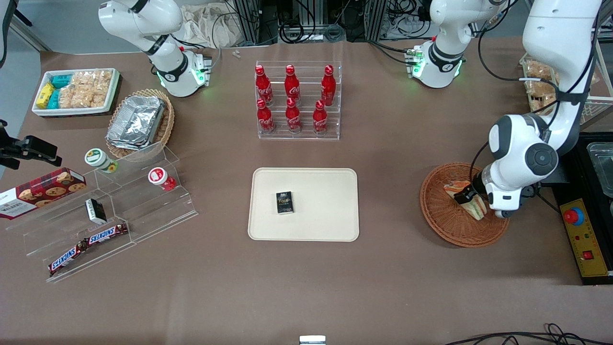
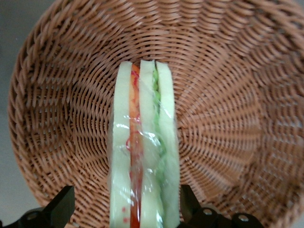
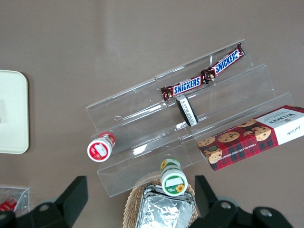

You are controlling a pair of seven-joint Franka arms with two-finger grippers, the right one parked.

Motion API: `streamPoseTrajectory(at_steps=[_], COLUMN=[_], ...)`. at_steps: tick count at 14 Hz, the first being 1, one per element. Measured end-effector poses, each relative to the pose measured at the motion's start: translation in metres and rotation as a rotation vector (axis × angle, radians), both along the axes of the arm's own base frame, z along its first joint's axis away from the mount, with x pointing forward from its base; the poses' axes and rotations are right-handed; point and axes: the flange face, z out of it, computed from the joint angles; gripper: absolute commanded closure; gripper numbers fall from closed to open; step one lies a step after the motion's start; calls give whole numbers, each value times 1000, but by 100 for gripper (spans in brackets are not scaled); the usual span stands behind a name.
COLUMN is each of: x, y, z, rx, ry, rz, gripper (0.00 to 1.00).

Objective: Place sandwich from basket to tray
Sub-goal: 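Close the left gripper on the sandwich and lift it, then carry the sandwich with the left gripper over to the cream tray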

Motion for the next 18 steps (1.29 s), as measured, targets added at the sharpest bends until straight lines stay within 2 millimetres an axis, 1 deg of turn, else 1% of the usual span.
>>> streamPoseTrajectory(at_steps=[1, 2, 6, 8, 9, 10, 11, 12, 14, 15, 16, 17, 18], x=[0, 0, 4, 11, 18, 27, 36, 43, 51, 50, 46, 38, 28], y=[1, 1, 1, -4, -12, -25, -43, -63, -109, -137, -168, -201, -233], z=[-6, -9, -3, 11, 25, 44, 70, 100, 165, 194, 215, 226, 226], rx=[-1, -1, 2, 6, 9, 12, 13, 13, 4, -9, -28, -50, -70], ry=[4, 6, -9, 14, 37, 63, 86, 103, 116, 102, 83, 70, 71], rz=[12, 23, 36, 28, 14, -8, -37, -68, -142, -190, -244, -307, -378], gripper=[97, 100, 100, 100, 100, 100, 100, 100, 100, 100, 100, 100, 100])
